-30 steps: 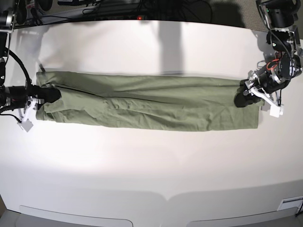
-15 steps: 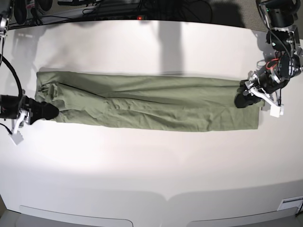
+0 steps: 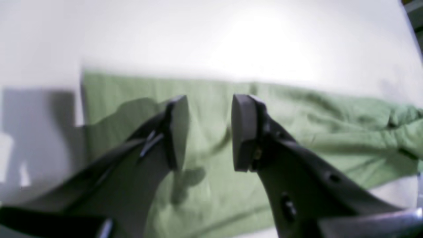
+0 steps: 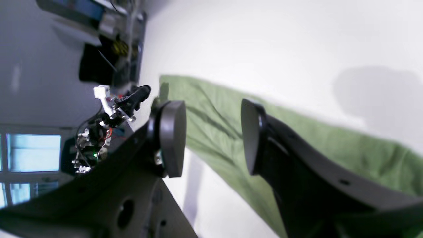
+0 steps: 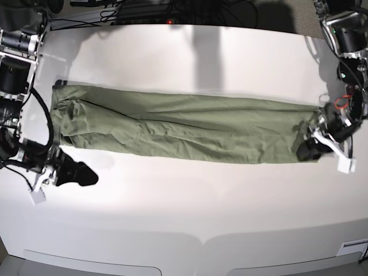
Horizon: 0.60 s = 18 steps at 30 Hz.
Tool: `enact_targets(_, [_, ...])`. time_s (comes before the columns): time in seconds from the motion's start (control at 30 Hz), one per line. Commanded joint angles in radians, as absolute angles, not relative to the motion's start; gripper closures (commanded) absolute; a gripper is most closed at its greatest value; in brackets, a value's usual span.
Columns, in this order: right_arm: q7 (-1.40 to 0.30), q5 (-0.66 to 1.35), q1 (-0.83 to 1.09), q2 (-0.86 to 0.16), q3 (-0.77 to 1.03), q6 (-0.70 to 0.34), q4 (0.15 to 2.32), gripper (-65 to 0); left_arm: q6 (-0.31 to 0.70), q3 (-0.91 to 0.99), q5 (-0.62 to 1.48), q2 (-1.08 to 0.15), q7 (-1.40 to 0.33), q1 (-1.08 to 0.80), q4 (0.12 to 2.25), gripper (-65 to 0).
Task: Fold the T-shirt properly
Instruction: 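Open the right gripper and pull both grippers back from the shirt, then move both grippers over the two narrow ends of the folded shirt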
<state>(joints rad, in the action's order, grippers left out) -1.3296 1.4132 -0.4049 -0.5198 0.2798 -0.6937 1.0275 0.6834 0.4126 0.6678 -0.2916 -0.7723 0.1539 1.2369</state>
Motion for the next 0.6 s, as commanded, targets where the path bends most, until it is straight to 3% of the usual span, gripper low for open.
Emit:
enact_targets(0.0, [-1.328, 1.44, -0.439, -0.535, 0.3, -0.698, 1.042, -27.6, 0.689, 0.416, 0.681, -0.323, -0.755, 0.174, 1.27, -22.2])
enact_targets(0.23, [-1.335, 1.407, -0.487, -0.535, 0.41, -0.698, 1.045, -27.6, 0.689, 0.416, 0.68, -0.393, -0.756, 0.174, 1.303, -23.3])
enact_targets(0.3, [-1.335, 1.361, -0.502, -0.535, 0.441, -0.698, 1.046, -27.6, 0.689, 0.417, 0.677, -0.401, -0.755, 0.173, 1.303, -31.9])
enact_targets(0.37, [-1.336, 1.324, -0.509, -0.535, 0.469, -0.698, 1.058, -27.6, 0.689, 0.417, 0.678, -0.402, -0.754, 0.172, 1.303, -46.0])
enact_targets(0.57, [-1.331, 1.197, -0.503, -0.518, 0.477, -0.698, 1.149, -27.6, 0.688, 0.416, 0.76, -0.4, -0.814, 0.177, 1.303, -45.6])
